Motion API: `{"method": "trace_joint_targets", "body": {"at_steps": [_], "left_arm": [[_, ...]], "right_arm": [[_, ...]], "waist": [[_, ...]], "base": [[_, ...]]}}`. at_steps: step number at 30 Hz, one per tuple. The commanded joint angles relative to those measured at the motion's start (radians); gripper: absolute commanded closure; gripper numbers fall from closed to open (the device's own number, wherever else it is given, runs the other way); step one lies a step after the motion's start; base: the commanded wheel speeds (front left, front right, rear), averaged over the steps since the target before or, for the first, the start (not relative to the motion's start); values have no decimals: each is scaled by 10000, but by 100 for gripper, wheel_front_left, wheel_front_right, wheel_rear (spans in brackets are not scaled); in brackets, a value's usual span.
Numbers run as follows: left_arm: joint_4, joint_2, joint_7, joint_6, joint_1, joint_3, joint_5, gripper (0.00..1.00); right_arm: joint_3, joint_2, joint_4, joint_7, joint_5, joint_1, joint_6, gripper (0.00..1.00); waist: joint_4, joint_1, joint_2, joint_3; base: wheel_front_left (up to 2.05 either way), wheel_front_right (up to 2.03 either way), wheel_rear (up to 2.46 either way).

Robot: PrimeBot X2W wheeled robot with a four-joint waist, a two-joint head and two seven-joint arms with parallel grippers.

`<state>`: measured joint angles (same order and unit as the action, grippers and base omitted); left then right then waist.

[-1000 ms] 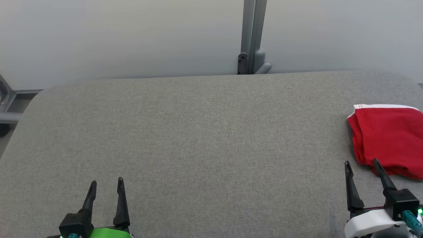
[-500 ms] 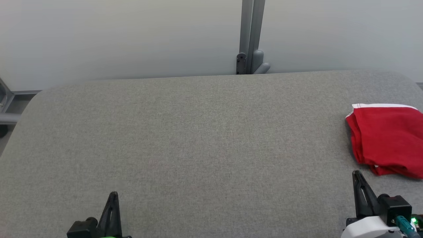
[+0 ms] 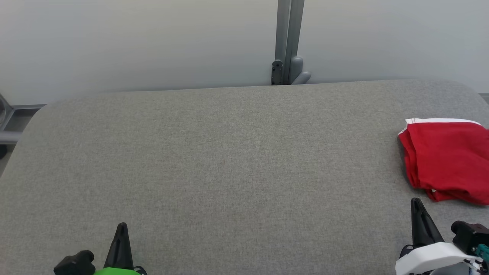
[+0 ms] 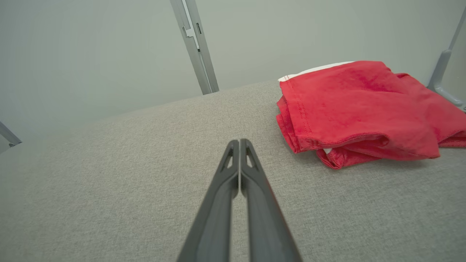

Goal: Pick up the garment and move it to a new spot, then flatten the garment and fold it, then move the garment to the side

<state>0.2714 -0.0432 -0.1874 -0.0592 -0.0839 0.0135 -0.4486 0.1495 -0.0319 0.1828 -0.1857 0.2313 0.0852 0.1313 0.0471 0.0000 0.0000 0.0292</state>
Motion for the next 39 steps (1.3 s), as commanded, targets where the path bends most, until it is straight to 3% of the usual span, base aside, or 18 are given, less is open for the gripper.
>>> {"method": "trace_joint_targets", "body": {"at_steps": [1, 39], "left_arm": [[-166, -29, 89, -80, 350, -82, -442, 100], [-236, -61, 1445, -386, 1129, -643, -5627, 100]], "right_arm": [[-13, -75, -116, 80, 523, -310, -1, 100], [-187, -143, 198, 1425, 6685, -1091, -2, 100]], "waist": [[-6, 0, 0, -4], [-165, 0, 0, -114]], "base": [[0, 0, 0], [0, 0, 0]]}}
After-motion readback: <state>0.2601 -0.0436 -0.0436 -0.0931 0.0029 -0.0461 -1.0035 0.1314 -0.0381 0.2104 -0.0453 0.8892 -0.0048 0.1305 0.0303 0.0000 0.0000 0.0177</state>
